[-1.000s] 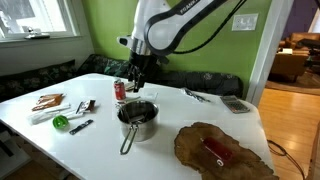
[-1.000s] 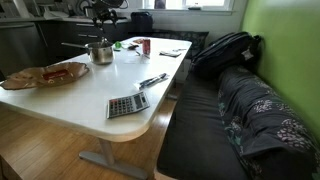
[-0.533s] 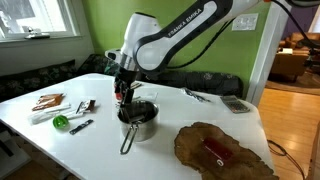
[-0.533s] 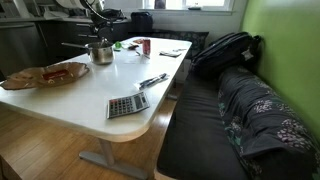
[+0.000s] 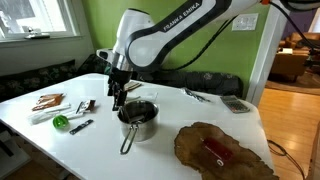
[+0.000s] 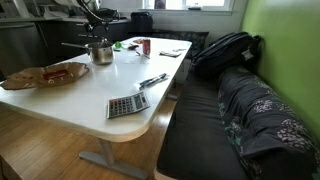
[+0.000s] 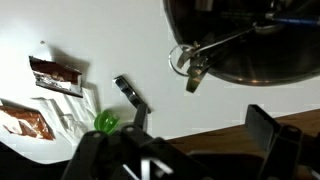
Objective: Move the measuring spoon from the pot to the brown object
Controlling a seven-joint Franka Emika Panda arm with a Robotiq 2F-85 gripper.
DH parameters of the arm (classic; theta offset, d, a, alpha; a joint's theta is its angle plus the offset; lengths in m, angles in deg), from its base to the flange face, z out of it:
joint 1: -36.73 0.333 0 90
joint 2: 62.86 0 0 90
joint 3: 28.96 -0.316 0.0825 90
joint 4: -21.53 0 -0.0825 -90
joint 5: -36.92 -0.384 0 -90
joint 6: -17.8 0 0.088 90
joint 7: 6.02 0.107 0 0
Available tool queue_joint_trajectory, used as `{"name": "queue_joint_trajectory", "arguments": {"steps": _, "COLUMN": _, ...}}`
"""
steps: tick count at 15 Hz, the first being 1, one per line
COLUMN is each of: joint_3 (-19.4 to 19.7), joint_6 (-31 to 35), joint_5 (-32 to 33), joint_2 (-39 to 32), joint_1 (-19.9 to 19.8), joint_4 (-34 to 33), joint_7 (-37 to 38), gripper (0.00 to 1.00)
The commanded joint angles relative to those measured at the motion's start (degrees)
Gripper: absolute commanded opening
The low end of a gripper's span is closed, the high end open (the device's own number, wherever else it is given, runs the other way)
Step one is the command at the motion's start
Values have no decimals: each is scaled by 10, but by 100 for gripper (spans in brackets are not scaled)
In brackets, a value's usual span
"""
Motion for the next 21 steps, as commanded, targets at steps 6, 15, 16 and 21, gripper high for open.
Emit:
{"name": "queue_joint_trajectory", "arguments": {"steps": 6, "joint_3": 24, "joint_6": -18, "joint_5": 0, "joint_2": -7, "joint_1": -6, "joint_4": -2, "joint_7": 39, "gripper": 99}}
{"name": "queue_joint_trajectory", "arguments": {"steps": 15, "joint_3": -14, "joint_6": -57, "joint_5": -37, "joint_2": -21, "joint_1": -29, "joint_4": -12, "joint_7": 16, "gripper": 34}}
{"name": "queue_joint_trajectory", "arguments": {"steps": 16, "joint_3": -19, "joint_6": -60, "joint_5": -42, "joint_2": -23, "joint_1": -31, "joint_4": -12, "joint_7": 12, "gripper": 25}}
{"name": "queue_joint_trajectory", "arguments": {"steps": 21, "joint_3": -20, "joint_6": -79, "joint_5": -48, "joint_2": -18, "joint_1": -28, "joint_4": -14, "joint_7": 12, "gripper": 4}}
